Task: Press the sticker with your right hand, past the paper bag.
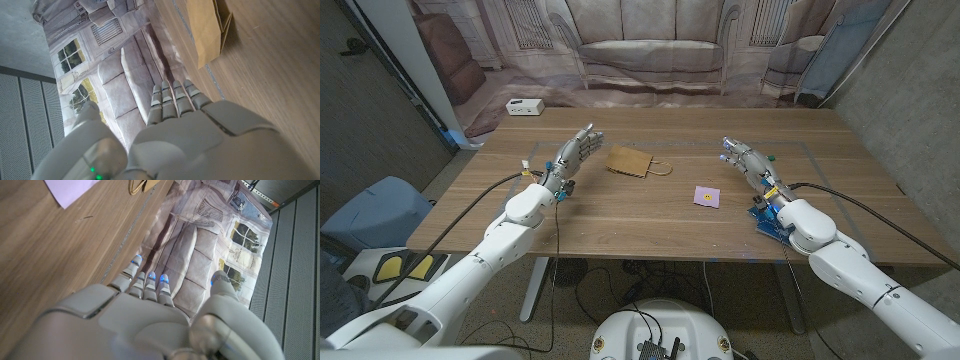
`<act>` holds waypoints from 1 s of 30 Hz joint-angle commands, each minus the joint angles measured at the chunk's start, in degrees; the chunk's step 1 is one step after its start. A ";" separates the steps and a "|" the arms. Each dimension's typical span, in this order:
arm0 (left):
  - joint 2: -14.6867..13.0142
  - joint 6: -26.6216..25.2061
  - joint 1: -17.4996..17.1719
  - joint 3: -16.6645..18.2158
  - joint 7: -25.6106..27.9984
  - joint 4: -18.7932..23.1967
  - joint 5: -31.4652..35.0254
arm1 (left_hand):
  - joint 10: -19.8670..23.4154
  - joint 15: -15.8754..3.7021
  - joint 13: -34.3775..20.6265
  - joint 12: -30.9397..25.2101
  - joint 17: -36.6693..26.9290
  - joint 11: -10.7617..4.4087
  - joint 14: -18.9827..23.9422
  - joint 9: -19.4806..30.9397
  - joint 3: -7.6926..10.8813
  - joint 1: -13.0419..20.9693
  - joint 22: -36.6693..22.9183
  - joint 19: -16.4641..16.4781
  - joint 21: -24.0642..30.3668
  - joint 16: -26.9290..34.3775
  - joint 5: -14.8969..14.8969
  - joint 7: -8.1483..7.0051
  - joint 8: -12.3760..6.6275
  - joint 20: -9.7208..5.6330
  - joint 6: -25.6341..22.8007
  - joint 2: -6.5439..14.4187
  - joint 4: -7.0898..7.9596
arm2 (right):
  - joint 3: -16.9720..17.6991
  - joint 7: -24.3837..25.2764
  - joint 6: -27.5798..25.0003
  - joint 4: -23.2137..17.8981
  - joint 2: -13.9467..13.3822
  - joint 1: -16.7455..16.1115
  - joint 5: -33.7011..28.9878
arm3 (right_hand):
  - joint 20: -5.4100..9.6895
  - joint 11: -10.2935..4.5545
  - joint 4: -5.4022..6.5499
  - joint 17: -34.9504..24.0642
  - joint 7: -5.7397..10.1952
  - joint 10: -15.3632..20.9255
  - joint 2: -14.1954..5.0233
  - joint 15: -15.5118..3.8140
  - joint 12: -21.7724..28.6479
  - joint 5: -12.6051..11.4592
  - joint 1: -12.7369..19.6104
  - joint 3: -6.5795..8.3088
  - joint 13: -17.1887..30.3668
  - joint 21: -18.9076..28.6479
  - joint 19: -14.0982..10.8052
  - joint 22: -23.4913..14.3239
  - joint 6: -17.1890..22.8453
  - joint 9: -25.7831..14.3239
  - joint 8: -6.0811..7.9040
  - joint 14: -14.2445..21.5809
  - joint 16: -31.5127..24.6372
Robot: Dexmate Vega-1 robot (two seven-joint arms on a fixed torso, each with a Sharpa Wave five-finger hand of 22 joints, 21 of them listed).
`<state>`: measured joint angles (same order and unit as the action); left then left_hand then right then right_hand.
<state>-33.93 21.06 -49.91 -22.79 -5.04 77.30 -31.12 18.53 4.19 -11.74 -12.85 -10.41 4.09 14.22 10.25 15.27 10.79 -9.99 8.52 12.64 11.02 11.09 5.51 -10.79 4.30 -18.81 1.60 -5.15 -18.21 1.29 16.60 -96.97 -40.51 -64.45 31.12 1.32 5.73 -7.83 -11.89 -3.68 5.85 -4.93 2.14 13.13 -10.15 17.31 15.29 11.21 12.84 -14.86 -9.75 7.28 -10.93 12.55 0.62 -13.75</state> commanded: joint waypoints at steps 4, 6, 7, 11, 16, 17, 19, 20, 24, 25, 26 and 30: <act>-0.85 -1.50 -0.13 0.04 0.16 1.21 -0.26 | 0.16 0.09 0.01 0.40 -0.04 0.17 0.26 0.23 0.17 0.09 -0.34 0.59 -0.38 -0.10 -0.24 0.02 0.32 -0.13 0.96 0.30 -0.27 | 1.24 -7.34 5.15 7.65 2.50 3.47 6.89 | -0.25 0.42 0.20 -0.27 -0.49 0.51 0.87 0.56 -0.08 0.19 -0.63 -0.69 0.16 -0.24 -0.66 -0.11 0.15 0.05 -0.36 0.54 0.04; -1.03 -2.07 -0.09 0.02 0.09 1.54 -0.41 | 0.07 0.06 0.01 0.44 -0.04 0.05 0.18 0.23 0.16 0.08 -0.34 0.57 -0.40 -0.13 -0.24 0.02 0.36 -0.20 1.13 0.29 -0.28 | 1.27 -7.34 5.40 8.28 2.63 3.81 6.78 | -0.31 0.55 0.31 -0.31 -0.51 0.68 1.14 0.63 -0.07 0.19 -0.97 -0.92 0.16 -0.24 -0.86 -0.11 0.41 0.05 -0.32 0.62 0.05; -1.09 -2.33 -0.06 -0.03 0.07 1.69 -0.45 | 0.04 0.02 0.01 0.45 -0.04 0.13 0.16 0.23 0.16 0.08 -0.34 0.58 -0.41 -0.14 -0.24 0.01 0.37 -0.24 1.19 0.29 -0.29 | 1.28 -7.59 5.51 8.70 2.68 4.06 6.88 | -0.33 0.53 0.34 -0.32 -0.55 0.71 1.22 0.67 -0.07 0.20 -1.07 -1.00 0.16 -0.26 -0.87 -0.11 0.47 0.05 -0.32 0.67 0.04; -1.18 -3.32 0.09 -0.18 0.22 2.18 -0.55 | -0.10 -0.01 0.01 0.50 -0.04 0.03 0.09 0.23 0.14 0.08 -0.34 0.59 -0.46 -0.16 -0.23 -0.04 0.38 -0.36 1.41 0.28 -0.32 | 1.12 -9.53 6.12 11.27 3.13 5.53 7.68 | -0.38 0.60 0.47 -0.35 -0.64 0.90 1.51 0.74 -0.06 0.19 -1.46 -1.26 0.17 -0.31 -0.98 -0.11 0.72 0.05 -0.29 0.76 0.05; -1.22 -4.34 0.04 -0.22 1.10 2.98 -0.43 | -0.17 -0.06 0.01 0.53 -0.04 0.05 -0.05 0.22 0.13 0.09 -0.34 0.46 -0.56 -0.20 -0.22 0.07 0.40 -0.35 1.64 0.29 -0.35 | 0.81 -11.35 5.27 14.02 3.40 7.08 8.91 | -0.33 0.42 0.62 -0.39 -0.67 0.88 1.86 0.80 -0.15 0.16 -1.92 -1.58 0.18 -0.36 -1.13 -0.10 0.73 0.06 -0.37 0.78 0.09; -1.22 -4.54 -0.03 -0.20 1.27 3.24 -0.49 | -0.20 -0.03 0.01 0.54 -0.04 0.00 -0.09 0.22 0.13 0.09 -0.34 0.43 -0.58 -0.21 -0.22 0.08 0.39 -0.38 1.65 0.29 -0.35 | 0.77 -11.44 5.13 14.42 3.46 7.25 9.01 | -0.34 0.47 0.64 -0.39 -0.68 0.89 1.90 0.79 -0.15 0.15 -1.99 -1.62 0.18 -0.37 -1.14 -0.10 0.74 0.06 -0.39 0.78 0.11; -1.42 -5.10 -0.16 -0.23 1.76 3.90 -0.27 | -0.18 -0.04 0.01 0.53 -0.04 -0.10 -0.12 0.22 0.13 0.09 -0.34 0.40 -0.61 -0.22 -0.22 0.12 0.36 -0.44 1.66 0.29 -0.36 | 0.70 -12.22 5.27 15.49 3.72 7.73 9.42 | -0.37 0.50 0.68 -0.40 -0.69 0.90 2.00 0.83 -0.17 0.14 -2.11 -1.71 0.18 -0.38 -1.18 -0.10 0.74 0.06 -0.40 0.80 0.11; -1.57 -5.41 -0.16 -0.28 1.86 4.19 -0.18 | -0.21 -0.08 0.01 0.54 -0.04 -0.10 -0.14 0.22 0.12 0.09 -0.34 0.41 -0.61 -0.23 -0.22 0.10 0.37 -0.45 1.71 0.29 -0.37 | 0.66 -12.61 5.52 16.04 3.86 7.94 9.52 | -0.38 0.52 0.70 -0.41 -0.70 0.89 2.05 0.85 -0.18 0.13 -2.18 -1.75 0.18 -0.40 -1.18 -0.10 0.76 0.06 -0.41 0.79 0.12; -1.83 -5.93 -0.19 -0.35 2.51 5.08 0.33 | -0.30 -0.01 0.01 0.57 -0.04 -0.02 -0.18 0.22 0.11 0.09 -0.34 0.41 -0.65 -0.23 -0.22 0.15 0.32 -0.49 1.76 0.29 -0.39 | 0.72 -12.88 5.91 16.83 4.09 8.20 9.63 | -0.43 0.74 0.82 -0.44 -0.81 1.06 2.35 1.02 -0.17 0.10 -2.59 -2.03 0.19 -0.46 -1.24 -0.10 0.90 0.06 -0.42 0.87 0.14; -1.74 -5.81 -0.16 -0.35 2.50 5.06 0.33 | -0.31 0.04 0.01 0.57 -0.04 -0.07 -0.18 0.22 0.11 0.09 -0.34 0.38 -0.67 -0.22 -0.21 0.13 0.31 -0.50 1.76 0.29 -0.40 | 0.74 -13.02 5.88 16.92 4.10 8.22 9.78 | -0.47 0.68 0.86 -0.44 -0.80 1.05 2.43 0.99 -0.20 0.09 -2.70 -2.11 0.19 -0.47 -1.27 -0.10 0.93 0.06 -0.43 0.87 0.15; -1.64 -5.76 -0.11 -0.37 2.54 5.02 0.34 | -0.25 0.03 0.00 0.55 -0.04 -0.08 -0.18 0.22 0.11 0.10 -0.35 0.39 -0.68 -0.22 -0.21 0.16 0.30 -0.47 1.79 0.29 -0.40 | 0.77 -13.11 5.68 16.88 4.07 8.21 10.00 | -0.46 0.68 0.90 -0.45 -0.79 1.08 2.51 1.00 -0.20 0.07 -2.83 -2.19 0.19 -0.50 -1.29 -0.10 0.95 0.06 -0.44 0.88 0.16; -1.09 -5.38 0.17 -0.55 2.46 4.56 0.32 | -0.24 0.02 0.00 0.54 -0.04 -0.09 -0.21 0.22 0.10 0.10 -0.35 0.37 -0.71 -0.22 -0.21 0.17 0.26 -0.49 1.77 0.30 -0.42 | 0.73 -13.13 5.29 16.77 3.76 8.23 9.92 | -0.48 0.76 1.02 -0.48 -0.85 1.17 2.71 1.13 -0.23 0.03 -3.18 -2.41 0.19 -0.56 -1.33 -0.10 1.12 0.06 -0.44 0.98 0.16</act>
<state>-35.38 16.18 -49.96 -23.08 -3.25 81.27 -31.14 18.32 4.19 -11.74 -12.48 -10.42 3.87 14.22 10.25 15.27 10.79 -10.29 8.81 12.20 10.79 11.09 5.73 -10.58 4.00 -17.36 1.60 -5.14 -17.33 -10.43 22.09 -82.16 -36.85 -57.26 40.08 0.89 6.46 -6.81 -12.14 -4.40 6.56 -2.34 2.87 12.81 -10.16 14.72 13.02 11.35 12.41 -15.66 -9.74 7.99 -10.94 12.16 1.34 -13.75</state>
